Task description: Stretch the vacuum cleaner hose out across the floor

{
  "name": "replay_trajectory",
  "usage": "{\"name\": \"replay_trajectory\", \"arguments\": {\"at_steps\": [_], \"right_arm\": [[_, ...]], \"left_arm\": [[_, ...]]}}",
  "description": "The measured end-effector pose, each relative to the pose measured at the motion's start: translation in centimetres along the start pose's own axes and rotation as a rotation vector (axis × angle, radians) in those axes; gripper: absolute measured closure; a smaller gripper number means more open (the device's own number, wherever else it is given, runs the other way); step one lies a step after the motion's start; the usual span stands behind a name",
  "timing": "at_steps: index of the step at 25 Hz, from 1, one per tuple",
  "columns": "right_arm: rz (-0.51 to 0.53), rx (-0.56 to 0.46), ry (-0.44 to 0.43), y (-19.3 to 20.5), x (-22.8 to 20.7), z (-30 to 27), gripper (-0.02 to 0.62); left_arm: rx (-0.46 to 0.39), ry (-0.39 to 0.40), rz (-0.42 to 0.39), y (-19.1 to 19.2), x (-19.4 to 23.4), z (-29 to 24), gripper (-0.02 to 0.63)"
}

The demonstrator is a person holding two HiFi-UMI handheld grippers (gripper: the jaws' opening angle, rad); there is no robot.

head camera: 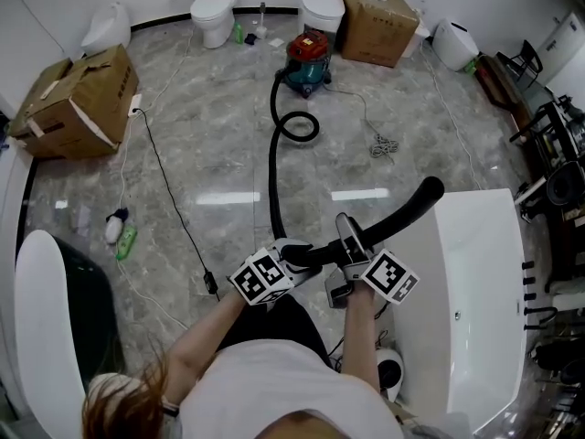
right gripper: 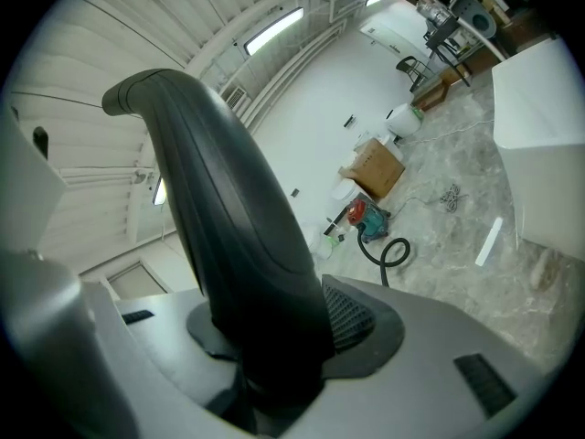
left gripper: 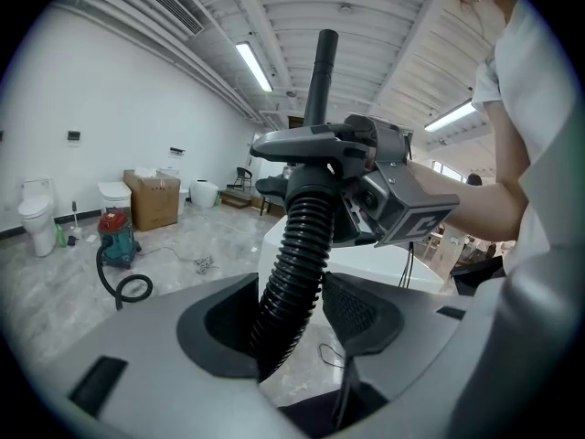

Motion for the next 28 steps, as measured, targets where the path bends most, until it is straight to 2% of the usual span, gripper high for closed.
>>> {"name": "replay_trajectory", "arguments": {"at_steps": [4,7,13,20,23,24,25,28], "right_arm": [[0.045,-0.026,-0.043,0.8,3.2,-2.0,0.407],[0.038,-0.062,-0.068,1.1,4.5,-2.9,0.407],[0.045,-0.109,-0.062,1.1,5.3,-3.0,0.411],[0.026,-0.145,-0.091,0.8,6.0,-2.7,0.411],[0.039,-0.149,-0.114,0.5,6.7,-2.9,0.411],[0.050,-0.147,-0.115,0.4,6.8,-3.0,0.411],[0.059,-0.143,-0.100,0.4,6.5,-3.0,0.411],[0.063,-0.137,-0.069,0.4,5.8,-3.1,0.411]], "left_arm": [[-0.020,-0.018,-0.038,-0.4,2.1,3.0,0.402],[-0.040,-0.031,-0.080,-0.7,3.3,4.6,0.401],[-0.029,-0.008,-0.136,-1.0,3.9,5.6,0.401],[-0.026,-0.022,-0.202,-1.6,4.1,6.2,0.399],[-0.005,-0.041,-0.202,-1.6,4.3,6.5,0.395],[-0.007,-0.047,-0.196,-1.8,4.4,6.7,0.375],[-0.018,-0.050,-0.181,-2.2,4.6,6.9,0.324],[-0.063,-0.052,-0.113,-3.1,5.1,7.7,0.313]]}}
Point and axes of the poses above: the fingertips, and each gripper's own axes: z backward along the fingers, x to its left, y out of its underside, the point moved 1 cm from there along z, backward along the fingers, and after that the axes turned 3 degrees about z, right-handed, at the moved point
